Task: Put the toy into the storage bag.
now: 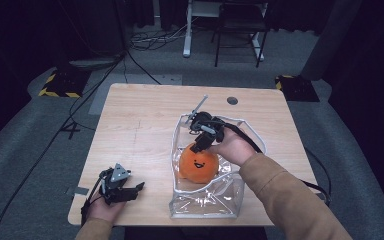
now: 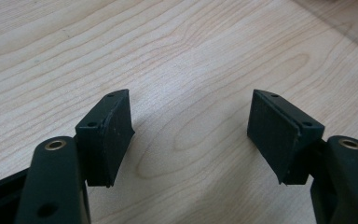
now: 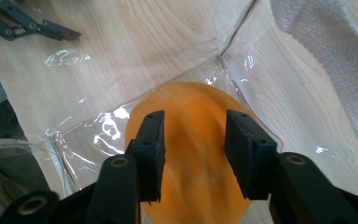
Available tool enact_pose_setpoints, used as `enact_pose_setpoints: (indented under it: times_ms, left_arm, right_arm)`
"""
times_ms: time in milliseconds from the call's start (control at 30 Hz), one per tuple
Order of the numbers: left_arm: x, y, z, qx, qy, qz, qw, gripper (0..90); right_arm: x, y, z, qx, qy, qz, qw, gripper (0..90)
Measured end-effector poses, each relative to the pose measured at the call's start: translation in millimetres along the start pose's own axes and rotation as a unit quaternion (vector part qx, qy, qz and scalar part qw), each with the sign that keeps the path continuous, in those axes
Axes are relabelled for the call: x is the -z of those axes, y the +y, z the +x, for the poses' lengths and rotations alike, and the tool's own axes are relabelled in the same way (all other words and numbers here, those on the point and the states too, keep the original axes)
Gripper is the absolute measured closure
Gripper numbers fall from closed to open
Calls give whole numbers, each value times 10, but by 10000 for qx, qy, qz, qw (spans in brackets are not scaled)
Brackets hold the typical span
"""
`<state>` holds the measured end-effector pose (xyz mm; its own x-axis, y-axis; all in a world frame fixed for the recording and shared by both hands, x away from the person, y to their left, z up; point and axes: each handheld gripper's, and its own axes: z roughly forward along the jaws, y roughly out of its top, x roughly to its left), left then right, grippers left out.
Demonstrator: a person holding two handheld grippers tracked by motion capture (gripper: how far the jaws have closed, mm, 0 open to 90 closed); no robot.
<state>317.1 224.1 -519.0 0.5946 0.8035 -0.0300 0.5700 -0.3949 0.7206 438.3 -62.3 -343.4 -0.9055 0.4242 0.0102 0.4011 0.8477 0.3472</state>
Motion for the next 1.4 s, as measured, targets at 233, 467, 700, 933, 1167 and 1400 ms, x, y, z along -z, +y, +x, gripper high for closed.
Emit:
enact_pose_setpoints:
  times_ms: [233, 467, 700, 933, 1167, 1400]
  left_arm:
    - [0, 0, 0, 1, 0, 0, 10000, 312]
    - [0, 0, 0, 1, -1, 1, 10000, 312]
    - [0, 1, 1, 3, -4, 5, 10000, 312]
    - [-11, 10, 6, 8, -20, 2, 10000, 312]
    - [-12, 11, 7, 10, -16, -1, 10000, 312]
    - [-12, 11, 7, 10, -16, 0, 10000, 313]
  right_arm:
    - [113, -26, -5, -24, -25, -194, 9998, 558]
    - [297, -81, -10, -70, -60, -467, 9989, 555]
    - [595, -197, 7, -99, -174, -934, 9954, 550]
    - [876, -439, -21, -307, -295, -1345, 9900, 543]
    - [1121, -681, -88, -517, -450, -1582, 9850, 542]
    - [1298, -911, -128, -684, -578, -1741, 9806, 539]
